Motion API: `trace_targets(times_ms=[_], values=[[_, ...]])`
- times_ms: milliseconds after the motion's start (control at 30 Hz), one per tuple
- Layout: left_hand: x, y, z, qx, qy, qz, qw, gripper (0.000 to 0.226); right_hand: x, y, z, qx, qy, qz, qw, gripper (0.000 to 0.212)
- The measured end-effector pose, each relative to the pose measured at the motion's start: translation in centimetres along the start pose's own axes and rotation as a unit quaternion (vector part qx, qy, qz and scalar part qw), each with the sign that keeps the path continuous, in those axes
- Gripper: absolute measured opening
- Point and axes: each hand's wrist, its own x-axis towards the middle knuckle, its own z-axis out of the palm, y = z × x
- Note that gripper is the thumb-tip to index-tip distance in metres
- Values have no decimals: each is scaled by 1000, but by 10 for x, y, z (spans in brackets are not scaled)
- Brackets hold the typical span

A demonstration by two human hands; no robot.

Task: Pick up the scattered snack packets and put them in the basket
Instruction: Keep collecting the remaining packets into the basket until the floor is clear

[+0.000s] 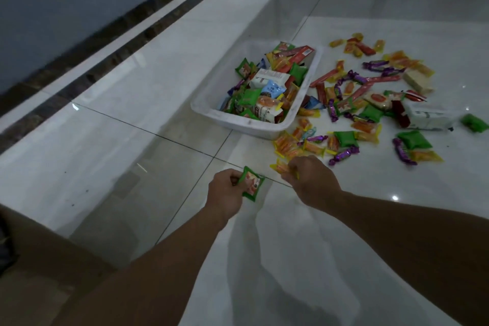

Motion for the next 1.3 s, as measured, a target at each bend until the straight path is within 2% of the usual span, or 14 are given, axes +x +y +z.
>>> trace_targets(times_ms=[200, 300, 500, 633, 700, 833, 1067, 1300], values=[[11, 48, -5, -7, 28, 34, 999, 17, 14, -25, -40, 47, 54, 20, 997, 27], [21, 74, -10, 2, 42, 54, 998, 7, 29, -45, -62, 74, 84, 43, 993, 26], [36, 134, -44, 16, 76, 103, 992, 8, 59, -99, -100, 122, 103, 55, 986, 17], [50, 156, -48, -11, 129, 62, 990, 12, 67, -119, -123, 138, 118, 90, 979, 20], [61, 163, -40, -46, 151, 34, 987, 13, 71, -117, -131, 135, 118, 103, 978, 21], [88, 168, -22, -103, 142, -2, 984, 15, 92, -96, -131, 125, 107, 132, 978, 21], [163, 161, -2, -106, 142, -41, 983, 14, 148, -62, -102, 137, 97, 165, 972, 19], [189, 146, -2, 10, 109, 39, 993, 28, 196, -50, -79, 163, 80, 155, 971, 21]])
